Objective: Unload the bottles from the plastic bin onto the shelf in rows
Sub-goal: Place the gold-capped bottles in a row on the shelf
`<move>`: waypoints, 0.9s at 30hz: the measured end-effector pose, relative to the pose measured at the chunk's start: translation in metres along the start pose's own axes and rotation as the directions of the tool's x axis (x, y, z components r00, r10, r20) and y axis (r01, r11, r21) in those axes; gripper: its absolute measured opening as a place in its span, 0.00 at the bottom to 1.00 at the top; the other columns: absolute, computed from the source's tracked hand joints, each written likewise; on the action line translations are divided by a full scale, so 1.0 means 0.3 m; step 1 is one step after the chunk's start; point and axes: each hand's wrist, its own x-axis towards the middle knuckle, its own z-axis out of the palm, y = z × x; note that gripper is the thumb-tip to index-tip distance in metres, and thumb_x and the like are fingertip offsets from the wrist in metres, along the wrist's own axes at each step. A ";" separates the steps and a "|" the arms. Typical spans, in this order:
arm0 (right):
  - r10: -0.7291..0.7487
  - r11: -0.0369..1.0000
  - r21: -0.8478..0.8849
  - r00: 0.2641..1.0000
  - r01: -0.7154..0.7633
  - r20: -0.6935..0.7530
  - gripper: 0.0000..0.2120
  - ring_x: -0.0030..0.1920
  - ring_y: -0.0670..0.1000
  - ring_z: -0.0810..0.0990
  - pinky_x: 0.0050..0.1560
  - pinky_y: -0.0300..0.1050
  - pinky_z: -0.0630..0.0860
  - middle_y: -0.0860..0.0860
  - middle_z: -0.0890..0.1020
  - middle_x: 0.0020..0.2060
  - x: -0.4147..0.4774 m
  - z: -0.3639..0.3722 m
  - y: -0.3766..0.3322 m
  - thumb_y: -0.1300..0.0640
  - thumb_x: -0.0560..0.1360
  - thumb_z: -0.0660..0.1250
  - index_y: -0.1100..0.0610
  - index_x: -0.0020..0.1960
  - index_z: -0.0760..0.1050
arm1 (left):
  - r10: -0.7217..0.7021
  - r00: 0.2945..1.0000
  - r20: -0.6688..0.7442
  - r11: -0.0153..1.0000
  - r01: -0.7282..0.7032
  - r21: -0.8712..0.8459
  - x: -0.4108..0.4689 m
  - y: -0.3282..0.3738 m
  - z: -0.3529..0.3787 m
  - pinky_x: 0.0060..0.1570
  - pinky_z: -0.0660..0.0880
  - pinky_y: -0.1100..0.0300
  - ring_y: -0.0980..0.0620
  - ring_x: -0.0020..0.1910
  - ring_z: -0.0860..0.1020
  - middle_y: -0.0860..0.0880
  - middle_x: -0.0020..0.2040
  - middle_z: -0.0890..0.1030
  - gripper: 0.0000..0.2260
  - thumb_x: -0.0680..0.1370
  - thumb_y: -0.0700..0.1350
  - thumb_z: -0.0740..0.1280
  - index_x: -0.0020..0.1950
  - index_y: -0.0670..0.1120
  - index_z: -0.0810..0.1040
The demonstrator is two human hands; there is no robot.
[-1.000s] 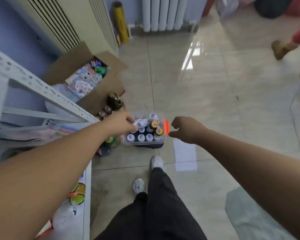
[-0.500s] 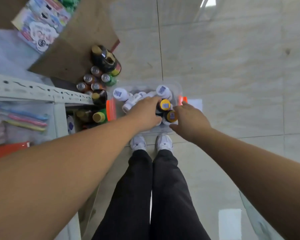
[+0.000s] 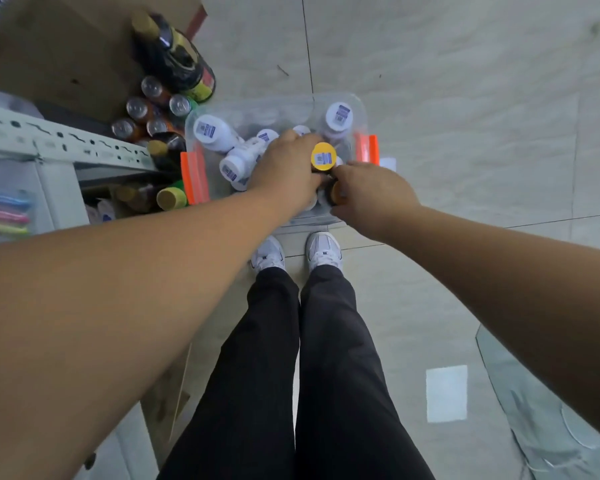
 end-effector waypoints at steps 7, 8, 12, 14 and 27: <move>0.069 0.973 0.208 0.984 -0.103 0.164 0.16 0.45 0.63 0.79 0.40 0.49 0.73 0.63 0.82 0.46 -0.127 -0.444 -0.094 0.54 0.69 0.72 0.64 0.51 0.79 | -0.025 0.998 0.053 0.980 0.035 -0.198 -0.192 0.166 -0.428 0.46 0.77 0.56 0.52 0.46 0.81 0.55 0.45 0.83 0.14 0.67 0.52 0.76 0.50 0.55 0.80; 0.060 0.974 0.205 0.984 -0.095 0.169 0.19 0.49 0.65 0.80 0.42 0.50 0.76 0.64 0.82 0.48 -0.145 -0.538 -0.118 0.53 0.69 0.72 0.65 0.53 0.79 | -0.019 0.999 0.051 0.978 0.029 -0.208 -0.228 0.208 -0.518 0.49 0.78 0.54 0.53 0.47 0.81 0.55 0.46 0.83 0.14 0.66 0.52 0.77 0.50 0.56 0.80; -0.027 0.991 0.133 0.985 0.004 0.171 0.22 0.54 0.64 0.81 0.47 0.49 0.78 0.64 0.82 0.53 -0.222 -0.961 -0.246 0.49 0.69 0.74 0.65 0.54 0.80 | 0.010 1.000 -0.009 0.982 -0.011 -0.188 -0.378 0.396 -0.903 0.51 0.78 0.53 0.51 0.46 0.82 0.52 0.44 0.85 0.11 0.68 0.50 0.79 0.47 0.54 0.80; -0.065 0.996 0.075 0.987 0.054 0.147 0.20 0.51 0.62 0.82 0.47 0.49 0.78 0.62 0.83 0.50 -0.261 -1.174 -0.313 0.48 0.70 0.74 0.63 0.53 0.81 | 0.000 1.000 -0.010 0.993 -0.001 -0.120 -0.461 0.490 -1.099 0.49 0.77 0.54 0.52 0.46 0.82 0.54 0.45 0.84 0.12 0.69 0.52 0.78 0.48 0.53 0.80; -0.327 0.930 -0.189 0.944 0.316 -0.030 0.16 0.31 0.45 0.85 0.26 0.33 0.73 0.49 0.87 0.37 -0.646 -1.994 -0.872 0.45 0.66 0.77 0.56 0.44 0.82 | 0.032 0.923 -0.384 0.996 0.003 0.090 -1.190 0.780 -1.881 0.41 0.75 0.56 0.52 0.43 0.81 0.52 0.44 0.83 0.14 0.70 0.60 0.75 0.49 0.53 0.80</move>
